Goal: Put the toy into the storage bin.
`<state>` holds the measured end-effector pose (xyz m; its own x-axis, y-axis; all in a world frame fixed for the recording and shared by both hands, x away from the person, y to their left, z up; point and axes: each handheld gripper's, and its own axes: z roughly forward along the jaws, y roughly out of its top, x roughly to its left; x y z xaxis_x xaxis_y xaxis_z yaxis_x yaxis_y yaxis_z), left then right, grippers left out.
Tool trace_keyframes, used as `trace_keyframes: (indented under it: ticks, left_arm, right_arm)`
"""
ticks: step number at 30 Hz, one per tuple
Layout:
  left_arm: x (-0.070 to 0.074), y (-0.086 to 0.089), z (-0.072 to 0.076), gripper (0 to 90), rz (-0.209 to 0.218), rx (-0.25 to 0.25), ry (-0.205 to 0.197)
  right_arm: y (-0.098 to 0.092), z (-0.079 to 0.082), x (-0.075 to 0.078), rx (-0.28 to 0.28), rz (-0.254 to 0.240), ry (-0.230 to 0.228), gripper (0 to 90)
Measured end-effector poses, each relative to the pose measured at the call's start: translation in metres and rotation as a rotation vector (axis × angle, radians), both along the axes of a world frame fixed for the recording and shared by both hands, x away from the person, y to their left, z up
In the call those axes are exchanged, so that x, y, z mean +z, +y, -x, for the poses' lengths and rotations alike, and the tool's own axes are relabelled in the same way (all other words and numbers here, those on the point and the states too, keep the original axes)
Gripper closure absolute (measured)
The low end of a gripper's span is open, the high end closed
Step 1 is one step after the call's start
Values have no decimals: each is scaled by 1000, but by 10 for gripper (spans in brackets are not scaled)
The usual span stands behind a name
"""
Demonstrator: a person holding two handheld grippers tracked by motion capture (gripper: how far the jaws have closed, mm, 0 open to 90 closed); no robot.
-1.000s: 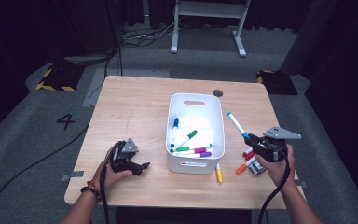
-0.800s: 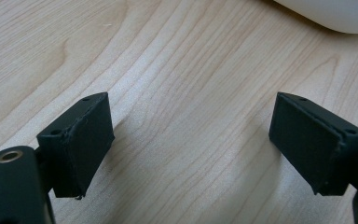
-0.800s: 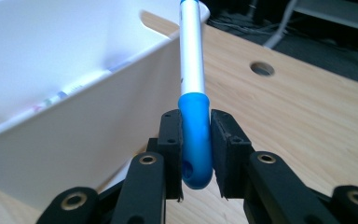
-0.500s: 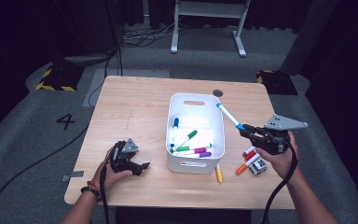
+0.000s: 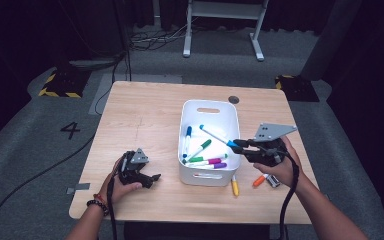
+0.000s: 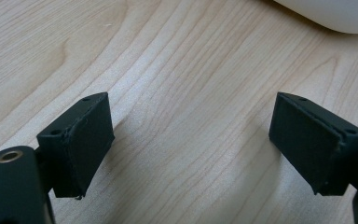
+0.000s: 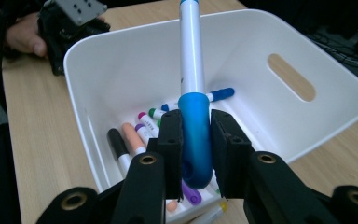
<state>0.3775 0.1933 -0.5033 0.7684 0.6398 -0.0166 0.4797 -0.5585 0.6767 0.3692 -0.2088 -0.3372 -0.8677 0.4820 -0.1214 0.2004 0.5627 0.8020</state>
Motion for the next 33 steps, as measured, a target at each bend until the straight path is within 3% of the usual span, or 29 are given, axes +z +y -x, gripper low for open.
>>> trace_keyframes:
  ticks: [11, 17, 22, 29, 33]
  left_arm:
    - [0, 0, 0, 139, 0, 0, 0]
    - [0, 0, 0, 139, 1, 0, 0]
    - [0, 0, 0, 139, 0, 0, 0]
    - [0, 0, 0, 139, 0, 0, 0]
    - [0, 0, 0, 138, 0, -1, -1]
  right_arm:
    - [30, -20, -18, 190, 157, 127, 752]
    - [38, -24, -19, 255, 261, 177, 751]
    - [41, -25, -18, 260, 298, 197, 751]
    - [48, -26, -18, 314, 389, 212, 750]
    - [48, -27, -19, 307, 406, 236, 749]
